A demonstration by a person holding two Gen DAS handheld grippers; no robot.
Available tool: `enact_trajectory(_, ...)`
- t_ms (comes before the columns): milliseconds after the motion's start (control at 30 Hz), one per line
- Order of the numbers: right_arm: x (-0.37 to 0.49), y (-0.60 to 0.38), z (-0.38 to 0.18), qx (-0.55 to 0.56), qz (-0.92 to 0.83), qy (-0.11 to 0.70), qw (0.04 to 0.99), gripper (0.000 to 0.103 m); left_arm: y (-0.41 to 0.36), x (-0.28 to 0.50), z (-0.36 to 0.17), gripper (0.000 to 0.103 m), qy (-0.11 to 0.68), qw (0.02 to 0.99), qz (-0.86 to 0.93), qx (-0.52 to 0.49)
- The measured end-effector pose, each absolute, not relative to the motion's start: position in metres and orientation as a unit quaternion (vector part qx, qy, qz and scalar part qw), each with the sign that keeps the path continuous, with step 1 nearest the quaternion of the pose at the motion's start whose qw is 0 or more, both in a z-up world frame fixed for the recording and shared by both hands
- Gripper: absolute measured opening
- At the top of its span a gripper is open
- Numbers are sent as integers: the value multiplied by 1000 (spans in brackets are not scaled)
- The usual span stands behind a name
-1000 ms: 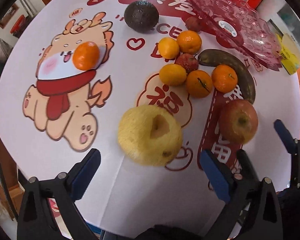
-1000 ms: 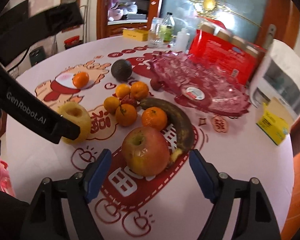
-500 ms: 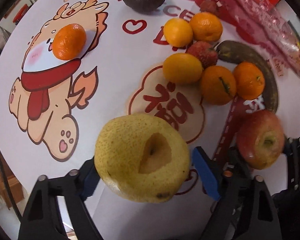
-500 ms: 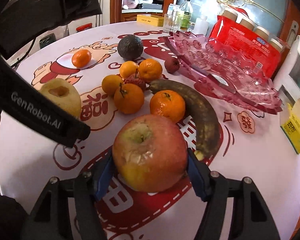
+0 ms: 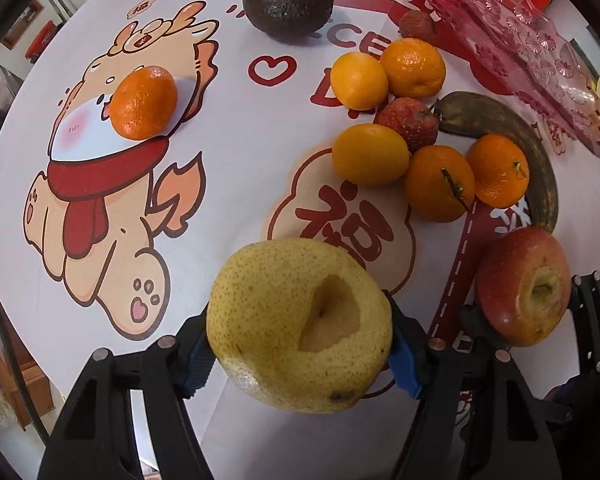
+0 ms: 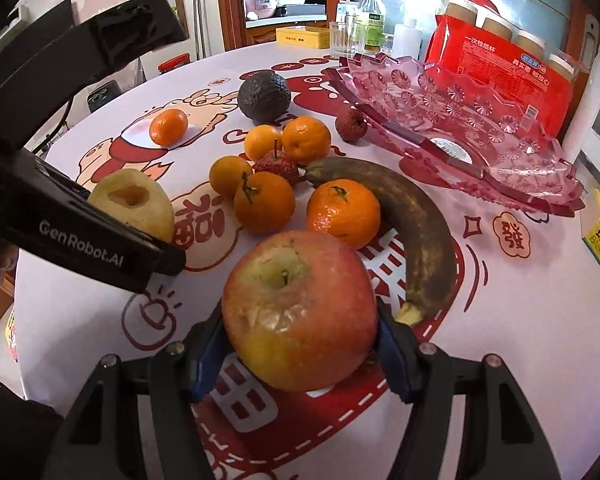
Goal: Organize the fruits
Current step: 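Lift the apple and pear and carry both toward the pink glass bowl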
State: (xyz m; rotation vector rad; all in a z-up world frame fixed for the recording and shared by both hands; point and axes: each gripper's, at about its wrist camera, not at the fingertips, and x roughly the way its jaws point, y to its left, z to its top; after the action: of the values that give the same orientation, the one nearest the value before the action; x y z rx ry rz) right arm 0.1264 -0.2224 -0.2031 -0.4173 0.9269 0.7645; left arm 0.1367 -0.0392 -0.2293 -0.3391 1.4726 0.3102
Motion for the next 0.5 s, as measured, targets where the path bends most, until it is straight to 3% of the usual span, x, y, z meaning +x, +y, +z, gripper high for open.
enact_trajectory(500,139,-222,-142,-104,349,429,827,66,-26,171,-129,70,623,767,114,-104)
